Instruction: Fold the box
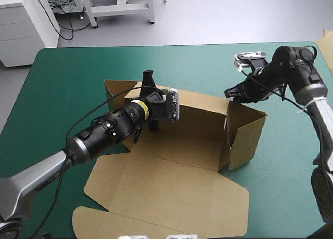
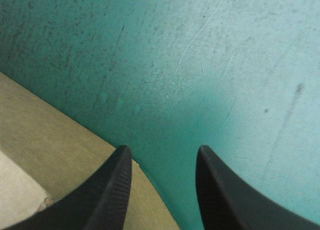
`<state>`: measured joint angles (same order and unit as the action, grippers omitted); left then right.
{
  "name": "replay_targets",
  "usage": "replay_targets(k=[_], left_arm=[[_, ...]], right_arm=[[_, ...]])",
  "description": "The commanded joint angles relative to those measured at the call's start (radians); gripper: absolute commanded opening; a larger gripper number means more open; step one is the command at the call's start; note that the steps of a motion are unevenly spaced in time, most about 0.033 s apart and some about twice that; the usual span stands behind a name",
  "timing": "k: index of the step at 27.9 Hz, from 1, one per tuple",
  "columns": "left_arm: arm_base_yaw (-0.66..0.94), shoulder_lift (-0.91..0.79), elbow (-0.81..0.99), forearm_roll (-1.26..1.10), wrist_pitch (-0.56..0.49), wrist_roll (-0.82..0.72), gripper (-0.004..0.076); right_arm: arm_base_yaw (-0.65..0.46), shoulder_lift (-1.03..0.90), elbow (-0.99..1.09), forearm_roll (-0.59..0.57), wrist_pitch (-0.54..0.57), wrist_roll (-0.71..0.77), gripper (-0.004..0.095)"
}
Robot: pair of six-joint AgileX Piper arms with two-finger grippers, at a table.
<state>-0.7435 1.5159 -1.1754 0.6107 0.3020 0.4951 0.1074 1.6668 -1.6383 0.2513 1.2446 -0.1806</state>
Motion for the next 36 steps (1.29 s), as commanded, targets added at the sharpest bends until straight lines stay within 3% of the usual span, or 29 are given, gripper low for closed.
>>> replay_targets(k=[1, 11, 18, 26, 31, 36], left_arm=[[0.001, -0.023, -0.011, -0.03, 0.035, -0.023, -0.0008], [0.003, -0.016, -0.011, -0.037, 0.039, -0.004, -0.0008], [0.003, -0.016, -0.011, -0.037, 0.069, 0.011, -0.0008], [0.003, -0.016, -0.011, -0.037, 0.089, 0.013, -0.0008], [0.003, -0.016, -0.011, -0.037, 0.091, 0.013, -0.0008], [0.001, -0.016, -0.011, -0.044, 0.11, 0.013, -0.0008]], right_arm=[[-0.009, -0.106, 0.016, 0.033, 0.007, -0.013, 0.0393], [-0.009, -0.285, 0.254, 0.026, 0.007, -0.094, 0.0393], [-0.009, -0.37, 0.36, 0.179, 0.005, -0.21, 0.0393], [-0.007, -0.429, 0.448, 0.24, -0.001, -0.263, 0.0393], [-0.003, -0.45, 0.501, 0.325, -0.03, -0.305, 0.0393], [0.068, -0.458, 0.526, 0.312, -0.132, -0.261, 0.0393]])
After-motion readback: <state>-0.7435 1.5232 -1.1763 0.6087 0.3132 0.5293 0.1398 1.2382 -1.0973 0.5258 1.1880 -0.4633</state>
